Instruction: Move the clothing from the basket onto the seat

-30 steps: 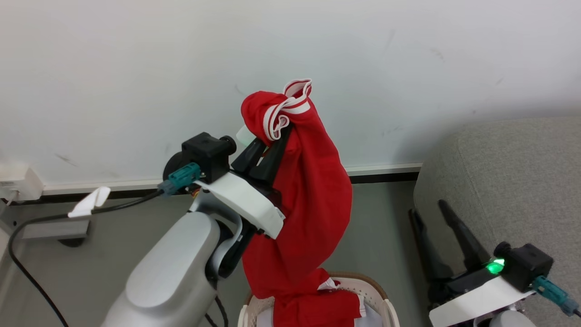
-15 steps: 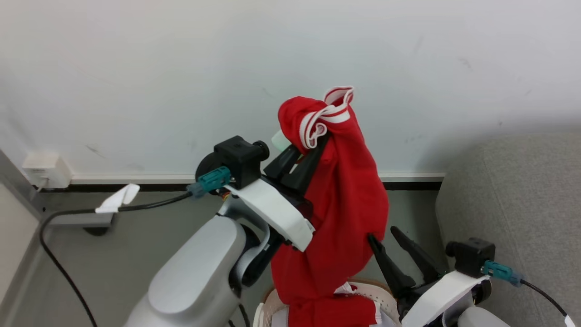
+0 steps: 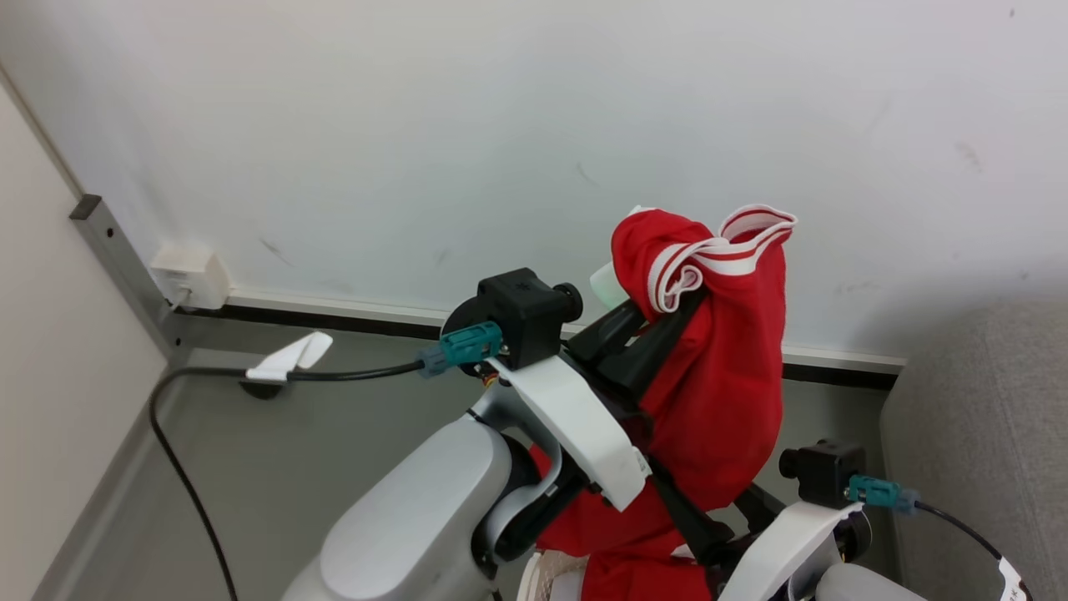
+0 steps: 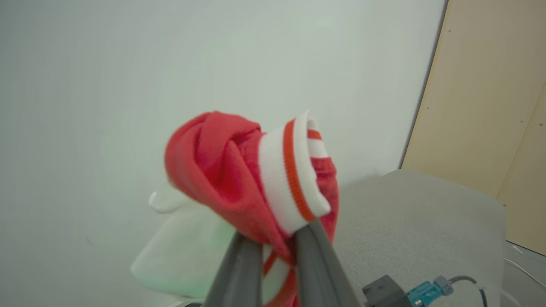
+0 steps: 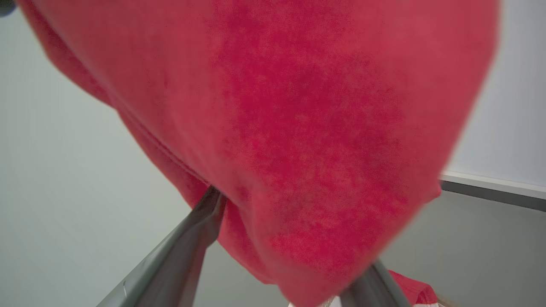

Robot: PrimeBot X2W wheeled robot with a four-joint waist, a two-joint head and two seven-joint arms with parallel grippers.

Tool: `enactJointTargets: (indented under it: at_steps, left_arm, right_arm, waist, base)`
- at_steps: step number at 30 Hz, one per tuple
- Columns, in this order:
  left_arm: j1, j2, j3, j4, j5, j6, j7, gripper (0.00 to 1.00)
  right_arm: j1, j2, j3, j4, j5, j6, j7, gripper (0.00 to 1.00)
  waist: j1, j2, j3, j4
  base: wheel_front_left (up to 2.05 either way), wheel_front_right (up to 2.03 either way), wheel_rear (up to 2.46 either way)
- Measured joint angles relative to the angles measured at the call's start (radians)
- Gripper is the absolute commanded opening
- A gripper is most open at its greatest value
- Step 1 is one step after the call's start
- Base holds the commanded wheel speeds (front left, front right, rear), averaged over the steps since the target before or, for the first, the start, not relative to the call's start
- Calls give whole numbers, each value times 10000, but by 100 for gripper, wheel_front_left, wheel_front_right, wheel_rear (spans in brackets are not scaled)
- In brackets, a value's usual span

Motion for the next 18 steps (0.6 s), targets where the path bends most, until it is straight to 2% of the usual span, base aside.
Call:
enactJointTargets:
  at_steps: [2,3,4,10,18]
  left_arm:
    - [27,0,-44,-10,-75,-2,71,0]
    - [38,2,-54,-2,-77,2,82,0]
    - [56,4,-46,8,-92,6,84,0]
    - [151,180,121,420,-157,136,35,0]
    - [309,313,205,968,-244,182,-198,0]
  right_arm:
    - [-133,50,-44,59,-79,0,-12,100]
    - [-183,81,-169,29,-167,0,-13,82]
    - [-220,100,-222,-27,-270,0,-17,0]
    - [-105,140,-681,-236,-836,0,-42,0]
    - [174,86,-1120,-589,-1260,0,-42,0]
  waist:
    - [0,0,-27,157]
    - [0,0,-41,227]
    - [0,0,-56,289]
    - [0,0,-123,443]
    - [0,0,-132,172]
  base:
    - [0,0,0]
    - [0,0,0]
    - [0,0,0]
    - [0,0,0]
    - [0,0,0]
